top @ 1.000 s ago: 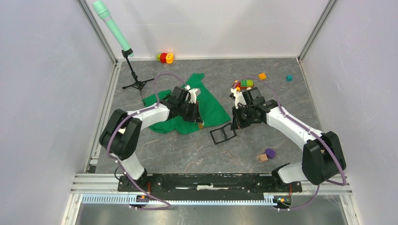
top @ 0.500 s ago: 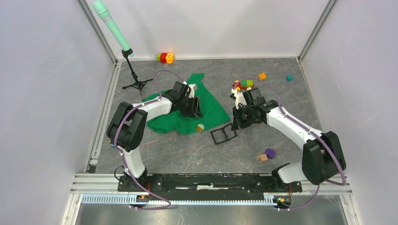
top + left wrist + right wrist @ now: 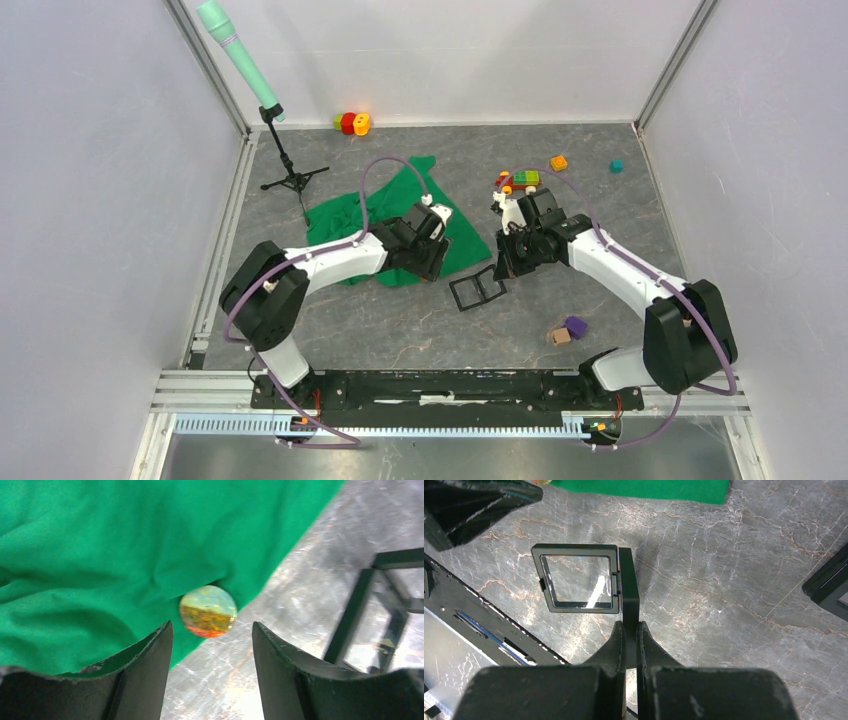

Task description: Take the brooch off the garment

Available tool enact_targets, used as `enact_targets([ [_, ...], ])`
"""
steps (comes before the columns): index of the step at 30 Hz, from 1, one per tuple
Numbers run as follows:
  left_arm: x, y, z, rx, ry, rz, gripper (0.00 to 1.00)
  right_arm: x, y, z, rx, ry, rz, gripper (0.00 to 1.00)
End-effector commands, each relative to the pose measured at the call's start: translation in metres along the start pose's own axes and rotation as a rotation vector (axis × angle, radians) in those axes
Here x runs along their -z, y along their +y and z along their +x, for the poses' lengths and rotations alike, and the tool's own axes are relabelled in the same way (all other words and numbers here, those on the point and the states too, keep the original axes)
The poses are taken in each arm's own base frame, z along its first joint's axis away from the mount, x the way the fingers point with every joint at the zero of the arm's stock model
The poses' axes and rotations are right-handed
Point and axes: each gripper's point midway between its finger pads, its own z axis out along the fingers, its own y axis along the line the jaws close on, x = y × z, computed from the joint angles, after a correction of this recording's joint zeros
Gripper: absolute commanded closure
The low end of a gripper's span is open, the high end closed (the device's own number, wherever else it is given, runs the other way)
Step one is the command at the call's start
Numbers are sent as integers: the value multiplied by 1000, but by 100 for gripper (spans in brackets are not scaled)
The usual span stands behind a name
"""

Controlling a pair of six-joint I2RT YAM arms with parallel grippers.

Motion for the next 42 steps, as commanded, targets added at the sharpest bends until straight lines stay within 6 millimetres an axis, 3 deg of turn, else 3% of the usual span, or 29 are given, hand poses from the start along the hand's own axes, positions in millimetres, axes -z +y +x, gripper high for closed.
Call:
enact_targets([
  [1,-7,25,6,-22,43,-116,35,6,4,-7,25,-45,-17,100],
  [13,-23,17,10,12,85,-82,35,5,2,-4,24,-38,-12,100],
  [27,0,5,-8,-28,5,-36,33,4,2,-5,23,-38,-17,100],
  [42,-24,7,4,-56,59,-81,39,4,2,-3,22,-35,-16,100],
])
